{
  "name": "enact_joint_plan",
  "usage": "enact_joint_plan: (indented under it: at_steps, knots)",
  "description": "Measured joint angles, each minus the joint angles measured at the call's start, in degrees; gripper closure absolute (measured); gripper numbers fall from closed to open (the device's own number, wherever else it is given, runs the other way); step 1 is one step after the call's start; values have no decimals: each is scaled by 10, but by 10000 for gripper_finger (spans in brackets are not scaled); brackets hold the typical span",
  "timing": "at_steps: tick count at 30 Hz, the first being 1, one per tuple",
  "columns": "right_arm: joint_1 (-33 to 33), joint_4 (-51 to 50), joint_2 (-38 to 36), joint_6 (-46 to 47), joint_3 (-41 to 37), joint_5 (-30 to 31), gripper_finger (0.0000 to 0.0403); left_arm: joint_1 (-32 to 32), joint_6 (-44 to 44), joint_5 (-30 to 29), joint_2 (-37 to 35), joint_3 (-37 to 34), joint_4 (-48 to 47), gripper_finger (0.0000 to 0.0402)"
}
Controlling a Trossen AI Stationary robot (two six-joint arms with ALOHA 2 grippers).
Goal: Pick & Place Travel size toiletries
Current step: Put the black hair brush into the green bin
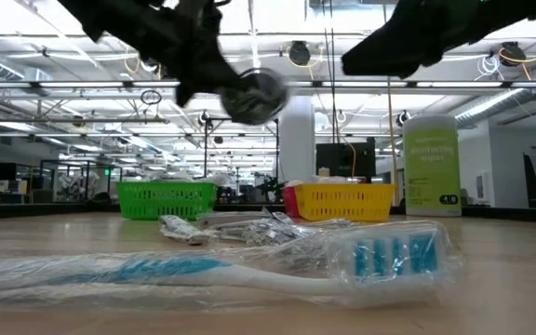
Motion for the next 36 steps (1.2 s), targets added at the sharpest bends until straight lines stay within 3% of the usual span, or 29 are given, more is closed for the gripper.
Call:
enact_joint_plan:
  at_steps: [5, 10, 14, 19, 23, 36]
  knots:
    - [0, -45, -77, 45, -21, -2, 216, -6, 4, -165, -67, 0, -181, 385]
    - [0, -8, -140, 46, -90, 0, 223, -1, -35, -232, -103, 0, -326, 392]
    - [-2, 77, -179, 39, -152, 1, 232, 15, -60, -231, -117, 0, -415, 384]
    - [-8, 144, -219, 25, -208, 1, 233, 47, -60, -232, -117, 0, -457, 392]
    - [-9, 157, -242, 24, -230, 1, 234, 64, -8, -218, -117, -11, -430, 389]
    - [-9, 156, -257, 24, -241, 1, 236, 130, 144, -45, -113, -126, -248, 387]
